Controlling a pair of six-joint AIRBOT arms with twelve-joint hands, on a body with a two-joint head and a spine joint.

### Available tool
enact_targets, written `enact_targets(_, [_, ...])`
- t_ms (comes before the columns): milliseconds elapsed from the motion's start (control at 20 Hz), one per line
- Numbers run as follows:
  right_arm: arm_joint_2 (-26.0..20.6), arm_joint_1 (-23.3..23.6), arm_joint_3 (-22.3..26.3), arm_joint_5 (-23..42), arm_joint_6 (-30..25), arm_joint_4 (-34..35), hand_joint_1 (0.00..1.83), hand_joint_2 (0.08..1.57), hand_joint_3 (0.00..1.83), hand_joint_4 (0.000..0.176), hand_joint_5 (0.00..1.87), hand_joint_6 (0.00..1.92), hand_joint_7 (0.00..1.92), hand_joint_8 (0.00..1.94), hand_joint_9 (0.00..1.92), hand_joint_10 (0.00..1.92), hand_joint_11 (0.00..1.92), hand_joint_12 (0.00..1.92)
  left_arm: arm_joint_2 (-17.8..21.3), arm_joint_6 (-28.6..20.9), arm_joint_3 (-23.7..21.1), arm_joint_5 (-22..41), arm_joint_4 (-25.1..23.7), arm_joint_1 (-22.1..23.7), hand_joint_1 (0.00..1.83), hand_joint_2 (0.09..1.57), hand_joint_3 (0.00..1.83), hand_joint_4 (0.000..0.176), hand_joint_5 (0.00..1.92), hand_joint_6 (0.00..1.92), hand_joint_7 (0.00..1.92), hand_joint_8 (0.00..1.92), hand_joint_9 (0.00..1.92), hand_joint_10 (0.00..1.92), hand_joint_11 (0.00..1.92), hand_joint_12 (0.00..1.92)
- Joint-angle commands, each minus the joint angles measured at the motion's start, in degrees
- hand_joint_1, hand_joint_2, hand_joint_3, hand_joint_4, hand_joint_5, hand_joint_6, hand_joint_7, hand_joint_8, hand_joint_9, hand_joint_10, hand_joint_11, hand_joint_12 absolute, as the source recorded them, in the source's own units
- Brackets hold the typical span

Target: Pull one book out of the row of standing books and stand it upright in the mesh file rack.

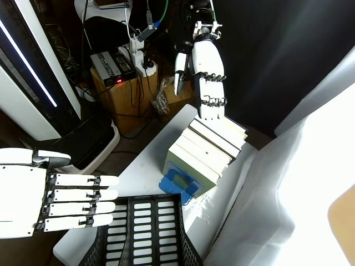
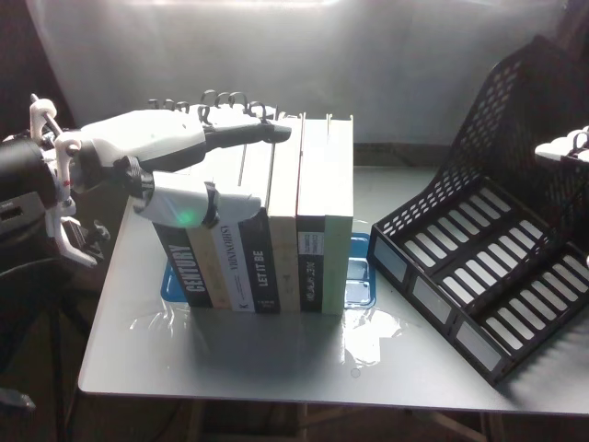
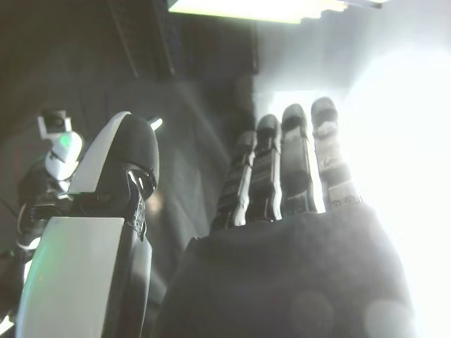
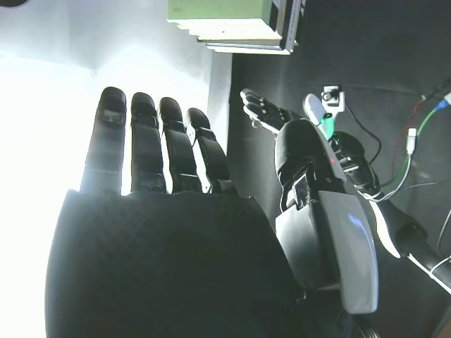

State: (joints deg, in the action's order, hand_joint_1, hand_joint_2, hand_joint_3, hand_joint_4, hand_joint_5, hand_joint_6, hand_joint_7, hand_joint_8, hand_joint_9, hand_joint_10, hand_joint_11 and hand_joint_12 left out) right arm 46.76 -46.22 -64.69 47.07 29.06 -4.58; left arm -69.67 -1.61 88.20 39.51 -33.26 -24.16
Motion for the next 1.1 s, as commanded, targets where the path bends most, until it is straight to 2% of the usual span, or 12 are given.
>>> enact_targets(0, [-0.4,0.8,-0.5,6.0,-0.2,1.5,0.44,1.23,0.02,0.000,0.00,0.00,0.00,0.00,0.00,0.00,0.00,0.00,0.5,-0.3,0.3,5.1,2.3,0.7,0.11,1.32,0.03,0.056,0.03,0.01,0.00,0.00,0.00,0.00,0.00,0.00])
enact_targets(50, [-0.3,0.9,-0.6,5.8,-0.2,1.5,0.43,1.23,0.01,0.000,0.00,0.00,0.00,0.00,0.00,0.00,0.00,0.00,0.4,-0.3,0.4,4.7,2.0,0.9,0.14,1.31,0.02,0.054,0.00,0.00,0.00,0.00,0.00,0.00,0.00,0.00])
enact_targets(200, [-0.1,1.0,-0.7,5.6,-0.2,1.3,0.39,1.22,0.00,0.000,0.00,0.00,0.00,0.00,0.00,0.00,0.00,0.00,0.0,-0.3,0.8,3.2,0.5,1.7,0.17,1.31,0.01,0.063,0.00,0.00,0.00,0.00,0.00,0.00,0.00,0.00])
enact_targets(250, [-0.1,1.1,-0.8,5.5,-0.2,1.3,0.40,1.22,0.00,0.000,0.00,0.00,0.00,0.00,0.00,0.00,0.00,0.00,-0.2,-0.3,1.0,2.6,-0.1,2.0,0.10,1.31,0.01,0.070,0.05,0.02,0.00,0.00,0.00,0.00,0.00,0.00])
enact_targets(350, [0.0,1.1,-0.9,5.4,-0.2,1.3,0.38,1.22,0.00,0.000,0.00,0.00,0.00,0.00,0.00,0.00,0.00,0.00,-0.9,-0.3,1.9,0.4,-1.8,2.8,0.08,1.31,0.00,0.072,0.18,0.03,0.00,0.00,0.00,0.00,0.00,0.00])
enact_targets(500, [0.5,1.1,-1.1,5.4,-0.2,1.6,0.34,1.22,0.00,0.000,0.00,0.00,0.00,0.00,0.00,0.00,0.00,0.00,-2.9,-0.3,4.4,-2.3,-4.9,3.3,0.08,1.31,0.00,0.045,0.25,0.04,0.00,0.00,0.00,0.00,0.00,0.00])
enact_targets(750, [0.9,1.1,-1.3,5.4,-0.2,1.7,0.37,1.24,0.01,0.000,0.00,0.00,0.00,0.00,0.00,0.00,0.00,0.00,-5.0,-0.3,6.0,-6.4,-8.7,3.5,0.05,1.29,0.00,0.042,0.35,0.05,0.00,0.00,0.00,0.00,0.00,0.00])
enact_targets(950, [1.0,1.1,-1.4,5.4,-0.2,1.8,0.39,1.24,0.01,0.001,0.00,0.00,0.00,0.00,0.00,0.00,0.00,0.00,-6.7,-0.3,7.7,-9.1,-13.2,3.3,0.04,1.31,0.00,0.072,0.39,0.03,0.00,0.00,0.00,0.00,0.00,0.00])
enact_targets(1000, [1.1,1.0,-1.5,5.4,-0.2,2.0,0.39,1.25,0.01,0.000,0.00,0.00,0.00,0.00,0.00,0.00,0.00,0.00,-7.4,-0.3,8.3,-10.1,-15.1,3.3,0.09,1.28,0.00,0.076,0.39,0.03,0.00,0.00,0.00,0.00,0.00,0.00])
enact_targets(1050, [1.2,1.0,-1.5,5.4,-0.2,2.0,0.39,1.25,0.01,0.000,0.00,0.00,0.00,0.00,0.00,0.00,0.00,0.00,-7.7,-0.3,8.6,-10.2,-15.8,3.2,0.12,1.27,0.00,0.068,0.41,0.04,0.00,0.00,0.00,0.00,0.00,0.00])
